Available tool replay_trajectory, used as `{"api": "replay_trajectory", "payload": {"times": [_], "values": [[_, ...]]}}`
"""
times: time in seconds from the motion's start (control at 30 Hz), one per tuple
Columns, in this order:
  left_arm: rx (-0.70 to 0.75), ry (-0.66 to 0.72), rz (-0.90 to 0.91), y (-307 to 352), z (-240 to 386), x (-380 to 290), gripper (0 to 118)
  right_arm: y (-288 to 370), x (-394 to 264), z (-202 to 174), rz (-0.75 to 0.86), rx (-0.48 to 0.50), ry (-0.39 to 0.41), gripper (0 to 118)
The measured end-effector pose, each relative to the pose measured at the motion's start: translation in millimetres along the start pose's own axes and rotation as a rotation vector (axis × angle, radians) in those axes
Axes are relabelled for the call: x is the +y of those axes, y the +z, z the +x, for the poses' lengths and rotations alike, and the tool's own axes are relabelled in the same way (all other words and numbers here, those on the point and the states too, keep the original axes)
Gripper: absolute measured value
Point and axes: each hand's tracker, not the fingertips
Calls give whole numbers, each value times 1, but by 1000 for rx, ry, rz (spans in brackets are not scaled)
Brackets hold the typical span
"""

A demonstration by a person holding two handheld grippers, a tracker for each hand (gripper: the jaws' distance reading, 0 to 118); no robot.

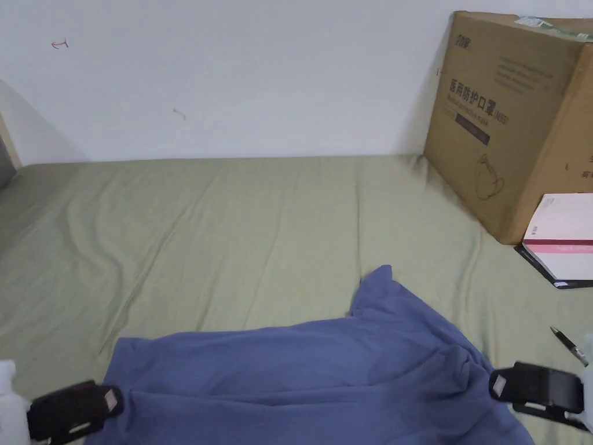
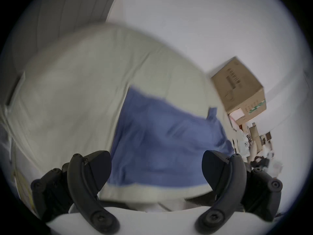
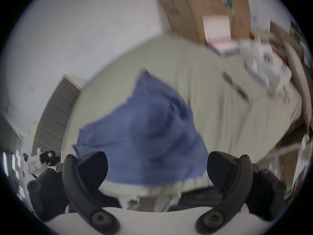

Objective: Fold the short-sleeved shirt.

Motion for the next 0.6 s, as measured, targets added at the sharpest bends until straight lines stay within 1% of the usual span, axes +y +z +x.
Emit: {"api": "replay_trajectory", "payload": {"times": [0.07, 0.1, 0.13, 0.17, 0.2, 0.23, 0.27, 0.3, 0.33, 0.37, 0.4, 0.43, 0.47, 0.5, 0.57, 0.6], "values": [[24, -156, 191, 21, 35, 3, 111, 22, 3, -27, 201, 24, 105, 116], [32, -231, 302, 31, 52, 2, 110, 30, 2, -40, 313, 60, 151, 115], [47, -297, 398, 38, 67, 1, 108, 37, 0, -53, 415, 83, 196, 115], [69, -333, 473, 41, 79, -1, 103, 41, -1, -65, 504, 100, 244, 114], [59, -353, 537, 42, 88, -2, 86, 44, -2, -77, 578, 104, 275, 106], [53, -359, 580, 43, 96, -2, 62, 41, -1, -83, 627, 108, 278, 91], [35, -359, 602, 44, 103, 0, 33, 39, 0, -91, 658, 126, 268, 62], [17, -366, 619, 44, 110, 2, 23, 36, 2, -98, 672, 139, 256, 62], [29, -372, 615, 37, 109, 6, 13, 32, 4, -105, 665, 113, 240, 51], [30, -386, 617, 34, 113, 8, 2, 20, 11, -101, 651, 111, 206, 25], [30, -400, 634, 32, 114, 8, 1, 12, 17, -100, 643, 115, 180, 2], [4, -408, 624, 30, 109, 11, 1, 5, 21, -97, 628, 151, 139, 2], [-15, -424, 593, 23, 107, 14, 0, -2, 27, -94, 605, 184, 119, 2], [9, -441, 552, 13, 105, 20, 0, -6, 29, -94, 594, 198, 95, 2], [59, -437, 468, -7, 94, 40, 0, -17, 35, -86, 584, 176, 53, 2], [51, -404, 379, -20, 89, 57, 0, -23, 40, -81, 571, 180, 34, 2]]}}
